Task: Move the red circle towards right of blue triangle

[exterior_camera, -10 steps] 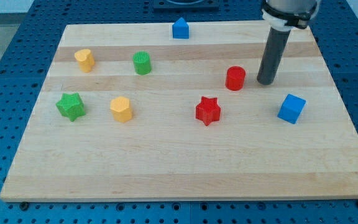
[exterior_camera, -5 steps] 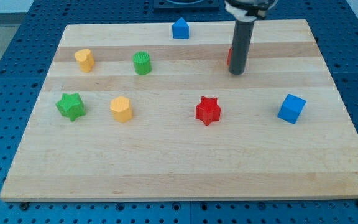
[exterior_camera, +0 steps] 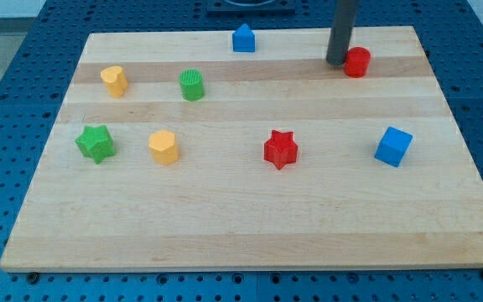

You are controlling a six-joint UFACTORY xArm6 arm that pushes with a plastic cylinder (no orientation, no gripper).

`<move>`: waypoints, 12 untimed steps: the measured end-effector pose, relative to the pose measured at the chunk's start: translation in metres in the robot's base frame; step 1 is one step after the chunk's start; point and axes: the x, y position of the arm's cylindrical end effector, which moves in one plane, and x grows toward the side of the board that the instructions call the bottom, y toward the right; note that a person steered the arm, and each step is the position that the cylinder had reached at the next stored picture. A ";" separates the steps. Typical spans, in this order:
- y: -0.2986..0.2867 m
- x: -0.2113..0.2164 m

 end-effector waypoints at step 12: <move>0.114 -0.004</move>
